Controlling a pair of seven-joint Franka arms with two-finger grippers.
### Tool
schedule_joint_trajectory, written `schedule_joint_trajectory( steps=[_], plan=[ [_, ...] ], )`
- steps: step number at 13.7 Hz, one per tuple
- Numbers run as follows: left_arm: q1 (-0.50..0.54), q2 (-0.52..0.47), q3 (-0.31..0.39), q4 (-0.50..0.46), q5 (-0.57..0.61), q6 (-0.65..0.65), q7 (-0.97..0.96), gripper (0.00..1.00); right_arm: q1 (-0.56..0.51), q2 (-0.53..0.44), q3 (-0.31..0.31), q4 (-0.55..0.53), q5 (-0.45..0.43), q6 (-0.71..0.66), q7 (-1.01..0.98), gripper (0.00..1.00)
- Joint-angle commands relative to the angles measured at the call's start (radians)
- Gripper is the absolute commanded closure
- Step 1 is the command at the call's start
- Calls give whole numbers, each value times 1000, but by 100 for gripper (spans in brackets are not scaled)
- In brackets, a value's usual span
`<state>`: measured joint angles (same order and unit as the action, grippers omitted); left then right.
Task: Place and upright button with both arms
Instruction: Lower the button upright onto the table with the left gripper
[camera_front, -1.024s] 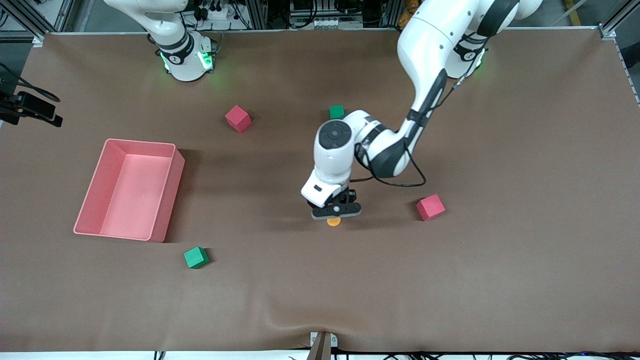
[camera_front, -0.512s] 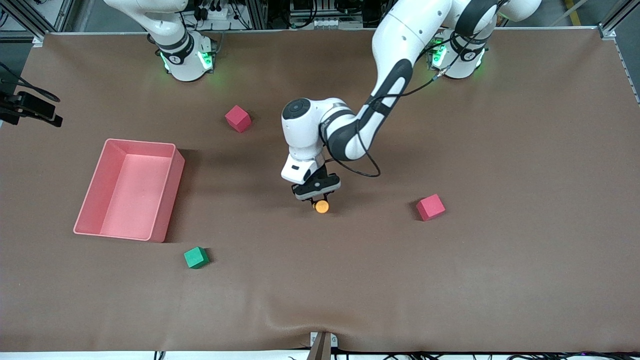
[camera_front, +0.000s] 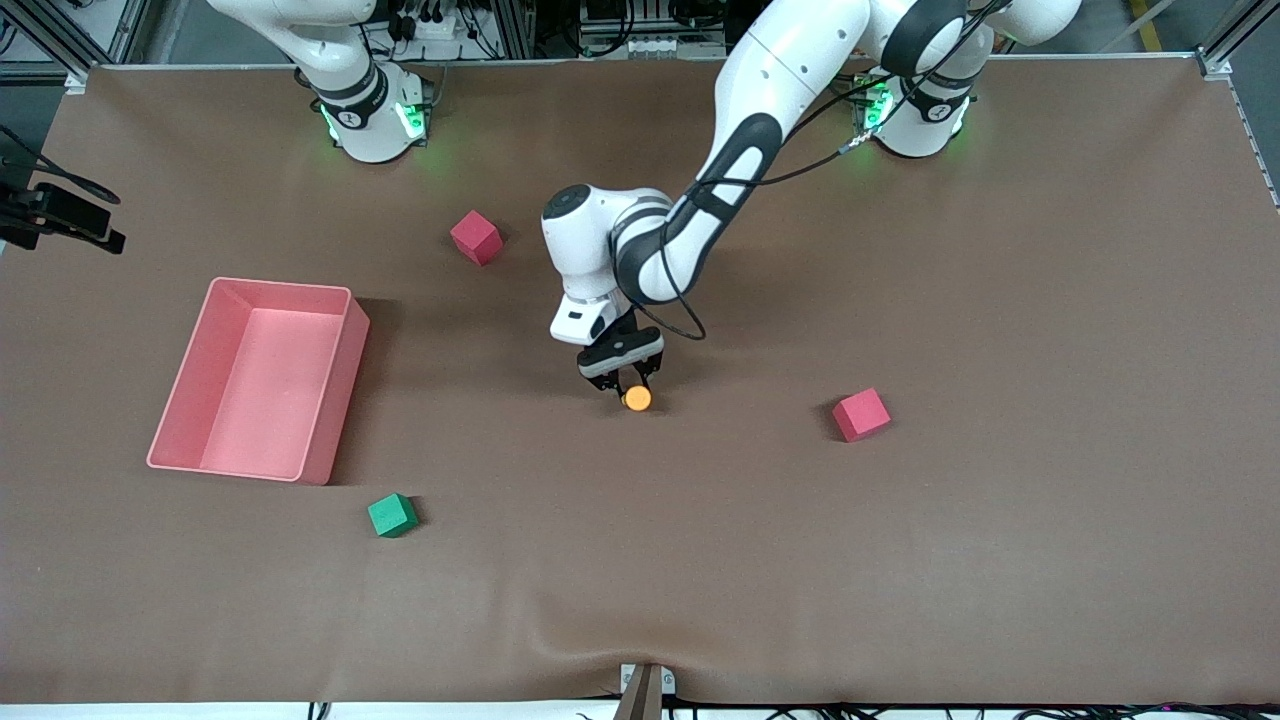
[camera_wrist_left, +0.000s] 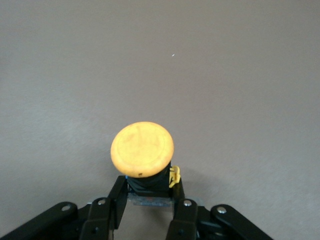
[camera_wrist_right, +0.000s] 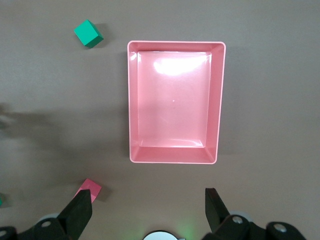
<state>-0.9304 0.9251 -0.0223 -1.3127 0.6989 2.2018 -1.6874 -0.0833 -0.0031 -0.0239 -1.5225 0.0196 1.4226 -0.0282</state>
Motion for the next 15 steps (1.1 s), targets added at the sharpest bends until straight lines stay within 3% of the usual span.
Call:
schedule_joint_trajectory(
  steps=[1,8,9,13,14,15],
  plan=[
    [-36,17,16,1,76,-50,-47,100,2,-1,1,15,-1,-16,16,0],
    [-39,21,15,4,105,-50,-97,100,2,-1,-1,15,-1,-16,16,0],
    [-39,23,15,3,103,-50,-98,93,2,-1,-1,15,-1,-16,16,0],
    [-50,32,13,4,100,-50,-121,91,2,-1,1,16,-1,-13,16,0],
    [-50,31,13,4,99,-50,-132,76,2,-1,1,16,-3,-13,16,0],
    [-50,28,13,4,94,-50,-132,32,2,-1,-1,16,-3,-13,16,0]
  ],
)
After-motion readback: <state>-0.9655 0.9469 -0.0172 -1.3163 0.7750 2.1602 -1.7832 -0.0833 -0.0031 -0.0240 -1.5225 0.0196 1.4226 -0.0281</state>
